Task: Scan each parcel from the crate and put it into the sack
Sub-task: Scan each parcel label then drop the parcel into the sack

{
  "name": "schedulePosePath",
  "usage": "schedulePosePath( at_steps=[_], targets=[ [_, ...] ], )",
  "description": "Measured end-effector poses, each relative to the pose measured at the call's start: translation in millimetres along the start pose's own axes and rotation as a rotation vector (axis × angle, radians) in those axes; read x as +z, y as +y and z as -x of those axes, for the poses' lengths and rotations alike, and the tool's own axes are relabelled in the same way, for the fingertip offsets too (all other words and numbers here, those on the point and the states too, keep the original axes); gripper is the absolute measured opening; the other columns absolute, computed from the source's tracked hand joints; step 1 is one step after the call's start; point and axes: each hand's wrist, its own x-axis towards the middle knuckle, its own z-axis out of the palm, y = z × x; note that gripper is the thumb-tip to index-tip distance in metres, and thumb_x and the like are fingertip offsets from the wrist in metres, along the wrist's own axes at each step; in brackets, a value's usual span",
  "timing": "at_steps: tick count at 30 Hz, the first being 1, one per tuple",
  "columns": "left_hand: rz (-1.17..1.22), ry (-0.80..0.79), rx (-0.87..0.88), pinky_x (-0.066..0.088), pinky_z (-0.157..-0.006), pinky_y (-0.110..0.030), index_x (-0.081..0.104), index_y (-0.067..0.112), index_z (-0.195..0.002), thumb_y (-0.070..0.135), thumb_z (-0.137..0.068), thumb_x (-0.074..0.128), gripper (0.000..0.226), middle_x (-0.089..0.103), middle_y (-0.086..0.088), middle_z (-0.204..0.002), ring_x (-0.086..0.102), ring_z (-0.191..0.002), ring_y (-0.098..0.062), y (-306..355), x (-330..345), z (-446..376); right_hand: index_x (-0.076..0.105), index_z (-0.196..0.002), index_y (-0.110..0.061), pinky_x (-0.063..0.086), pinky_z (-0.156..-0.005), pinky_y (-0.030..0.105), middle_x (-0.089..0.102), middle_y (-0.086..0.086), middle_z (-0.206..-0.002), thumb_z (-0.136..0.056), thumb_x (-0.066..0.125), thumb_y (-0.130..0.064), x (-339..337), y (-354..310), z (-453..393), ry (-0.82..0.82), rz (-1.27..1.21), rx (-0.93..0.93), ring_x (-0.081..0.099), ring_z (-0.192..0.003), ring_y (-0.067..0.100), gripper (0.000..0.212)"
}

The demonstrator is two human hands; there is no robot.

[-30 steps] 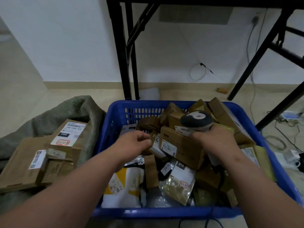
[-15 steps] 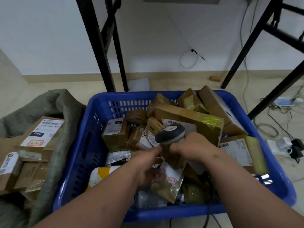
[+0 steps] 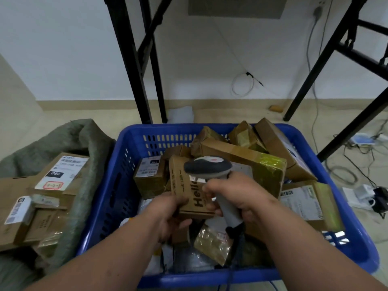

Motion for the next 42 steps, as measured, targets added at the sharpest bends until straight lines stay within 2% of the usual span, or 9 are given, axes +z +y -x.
schedulePosePath(
  at_steps=[5, 15, 20, 27, 30, 33, 38, 40, 42],
  targets=[
    [-0.074, 0.021, 0.197, 0.056, -0.059, -0.033, 0.062, 0.021, -0.115, 0.016, -0.098, 0.055, 0.019, 0.077, -0.009, -0.096, 0.074, -0.087, -0.025, 36, -37, 38, 0.067, -0.09, -0.004, 0.058, -0.056, 0.033, 0.073, 0.01, -0.066, -0.085, 0.067, -0.017, -9, -19, 13, 0.096, -0.077, -0.107, 0.073, -0.062, 0.024, 0.013],
    [-0.023, -0.019, 0.439, 0.057, -0.059, -0.03, 0.066, 0.03, -0.116, 0.021, -0.099, 0.055, 0.023, 0.076, -0.005, -0.099, 0.074, -0.083, -0.018, 65, -104, 120, 0.068, -0.089, -0.002, 0.052, -0.05, 0.03, 0.071, 0.011, -0.065, -0.084, 0.069, -0.017, 28, -41, 62, 0.038, -0.087, -0.31, 0.07, -0.059, 0.026, 0.016],
    [0.153, 0.058, 0.381, 0.048, -0.042, -0.019, 0.067, 0.022, -0.113, 0.03, -0.099, 0.053, 0.022, 0.076, -0.007, -0.094, 0.071, -0.072, -0.017, 63, -134, 134, 0.066, -0.095, -0.003, 0.053, -0.047, 0.031, 0.072, 0.017, -0.073, -0.084, 0.071, -0.014, 39, -49, 73, 0.068, -0.176, -0.364, 0.068, -0.055, 0.026, 0.016],
    [0.297, -0.061, 0.295, 0.04, -0.033, -0.017, 0.075, 0.023, -0.108, 0.025, -0.089, 0.061, 0.024, 0.075, -0.007, -0.093, 0.065, -0.052, -0.015, 69, -162, 137, 0.064, -0.102, -0.013, 0.053, -0.059, 0.036, 0.074, 0.008, -0.08, -0.084, 0.071, -0.012, 58, -59, 61, 0.082, -0.369, -0.441, 0.071, -0.066, 0.025, 0.019],
    [0.356, -0.123, 0.262, 0.037, -0.03, -0.015, 0.076, 0.014, -0.098, 0.015, -0.075, 0.06, 0.028, 0.071, -0.012, -0.076, 0.059, -0.044, -0.018, 72, -169, 140, 0.065, -0.101, -0.011, 0.054, -0.057, 0.034, 0.074, 0.003, -0.073, -0.083, 0.072, -0.012, 67, -63, 54, 0.062, -0.373, -0.473, 0.072, -0.068, 0.023, 0.019],
    [0.394, -0.175, 0.181, 0.037, -0.027, -0.015, 0.074, 0.01, -0.095, 0.011, -0.075, 0.053, 0.029, 0.066, -0.013, -0.068, 0.058, -0.039, -0.019, 73, -177, 145, 0.067, -0.107, -0.011, 0.056, -0.063, 0.033, 0.076, 0.007, -0.083, -0.082, 0.073, -0.011, 75, -67, 50, -0.018, -0.353, -0.48, 0.074, -0.076, 0.023, 0.025],
    [0.407, -0.327, 0.144, 0.049, -0.033, -0.021, 0.071, 0.007, -0.114, 0.036, -0.082, 0.062, 0.044, 0.069, -0.019, -0.088, 0.061, -0.043, -0.018, 70, -189, 150, 0.064, -0.111, -0.006, 0.057, -0.063, 0.03, 0.076, 0.015, -0.093, -0.08, 0.074, -0.01, 86, -73, 47, -0.137, -0.39, -0.45, 0.074, -0.08, 0.026, 0.033],
    [0.406, -0.373, 0.195, 0.055, -0.04, -0.026, 0.074, 0.007, -0.109, 0.048, -0.074, 0.073, 0.054, 0.068, -0.021, -0.098, 0.065, -0.049, -0.021, 72, -192, 153, 0.062, -0.112, -0.006, 0.059, -0.064, 0.031, 0.076, 0.015, -0.092, -0.081, 0.072, -0.008, 91, -75, 46, -0.133, -0.427, -0.442, 0.074, -0.083, 0.029, 0.032],
    [0.388, -0.43, 0.271, 0.06, -0.049, -0.031, 0.075, 0.007, -0.106, 0.045, -0.058, 0.09, 0.063, 0.068, -0.021, -0.104, 0.069, -0.058, -0.024, 73, -195, 158, 0.06, -0.112, -0.005, 0.06, -0.062, 0.031, 0.076, 0.017, -0.089, -0.083, 0.069, -0.005, 95, -76, 45, -0.117, -0.494, -0.419, 0.075, -0.081, 0.03, 0.03]
  ],
)
